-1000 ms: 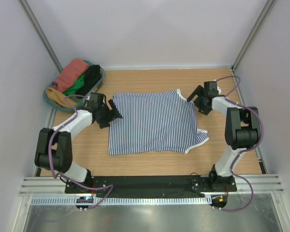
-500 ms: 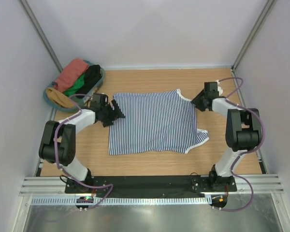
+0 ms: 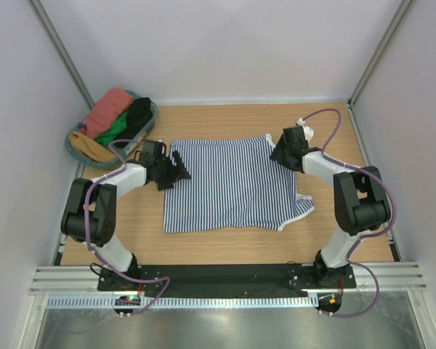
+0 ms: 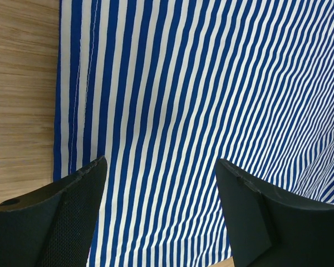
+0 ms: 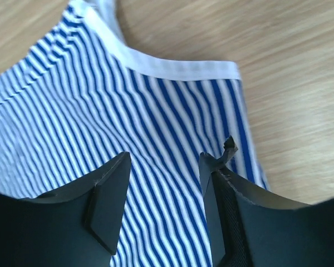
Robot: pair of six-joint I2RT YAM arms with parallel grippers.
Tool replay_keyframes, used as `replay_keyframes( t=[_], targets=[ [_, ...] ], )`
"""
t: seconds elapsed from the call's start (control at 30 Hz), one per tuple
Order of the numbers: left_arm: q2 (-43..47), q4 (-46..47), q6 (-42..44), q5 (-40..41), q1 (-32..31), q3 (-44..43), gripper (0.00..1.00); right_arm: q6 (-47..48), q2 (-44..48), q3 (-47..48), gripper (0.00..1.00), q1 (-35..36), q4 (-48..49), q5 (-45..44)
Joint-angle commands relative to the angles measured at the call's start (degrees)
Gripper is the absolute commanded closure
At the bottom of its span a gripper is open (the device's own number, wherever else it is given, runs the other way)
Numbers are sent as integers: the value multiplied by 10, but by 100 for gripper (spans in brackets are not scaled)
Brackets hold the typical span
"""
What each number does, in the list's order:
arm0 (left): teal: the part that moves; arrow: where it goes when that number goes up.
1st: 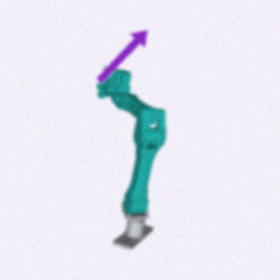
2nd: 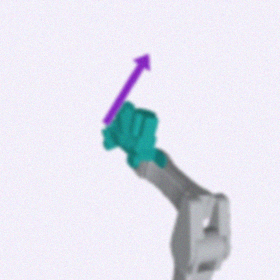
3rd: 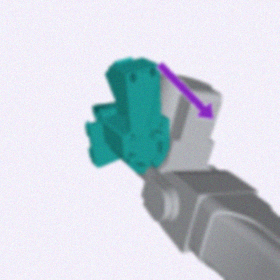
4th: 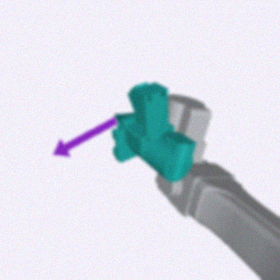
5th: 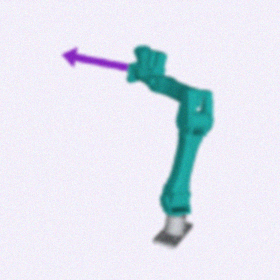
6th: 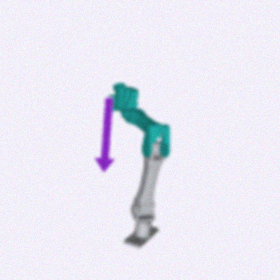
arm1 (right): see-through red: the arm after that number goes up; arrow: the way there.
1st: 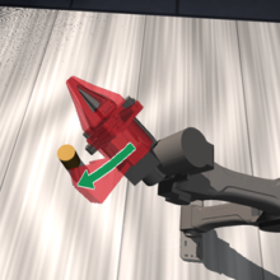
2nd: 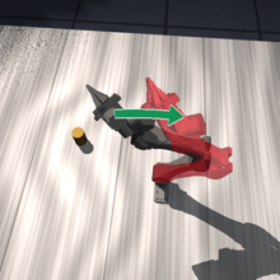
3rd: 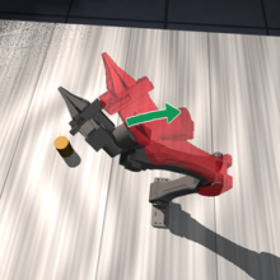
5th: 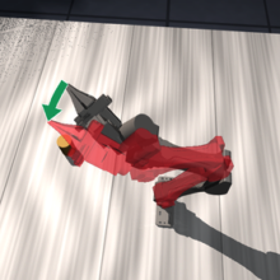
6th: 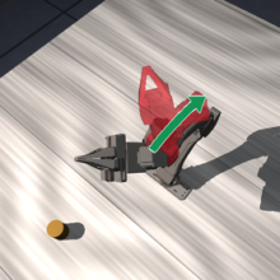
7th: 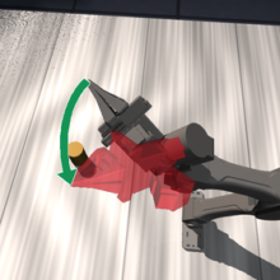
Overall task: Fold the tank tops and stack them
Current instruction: Flatten the tank top out
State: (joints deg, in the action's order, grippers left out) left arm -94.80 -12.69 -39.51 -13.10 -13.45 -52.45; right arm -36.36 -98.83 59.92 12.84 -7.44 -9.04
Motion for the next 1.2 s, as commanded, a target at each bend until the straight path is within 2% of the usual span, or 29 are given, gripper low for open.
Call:
replay_keyframes(
  t=[0.0,0.2,0.23,0.33,0.5,0.7,0.8,0.83,0.9,1.0,1.07,1.17],
  targets=[
    [1,16,22,1,-9,-12,20,23,37,-9,40,-8,4,-70],
    [11,30,21,21,-24,1,22,47,73,-30,39,-18,-20,-126],
    [14,34,21,26,-30,3,22,47,81,-36,36,-25,-14,-121],
    [4,33,20,37,-34,4,22,43,70,-45,36,-47,-12,-94],
    [-42,4,22,44,-34,-24,33,45,24,-22,40,-56,-10,-44],
    [-74,-31,23,60,-33,-46,39,55,2,-16,50,-48,-6,-19],
    [-82,-37,24,59,-32,-52,41,66,4,-14,68,-38,-7,-16],
    [-84,-39,24,58,-32,-53,41,69,6,-14,83,-33,-9,-21],
    [-83,-40,25,58,-33,-54,41,81,12,-13,91,0,-11,-51],
    [-79,-40,26,58,-32,-52,42,117,21,2,91,52,-33,-159],
    [-76,-39,27,58,-33,-52,43,143,7,27,89,103,-58,-248],
    [-73,-40,28,60,-32,-51,43,182,-26,57,77,156,-79,-316]
  ],
)
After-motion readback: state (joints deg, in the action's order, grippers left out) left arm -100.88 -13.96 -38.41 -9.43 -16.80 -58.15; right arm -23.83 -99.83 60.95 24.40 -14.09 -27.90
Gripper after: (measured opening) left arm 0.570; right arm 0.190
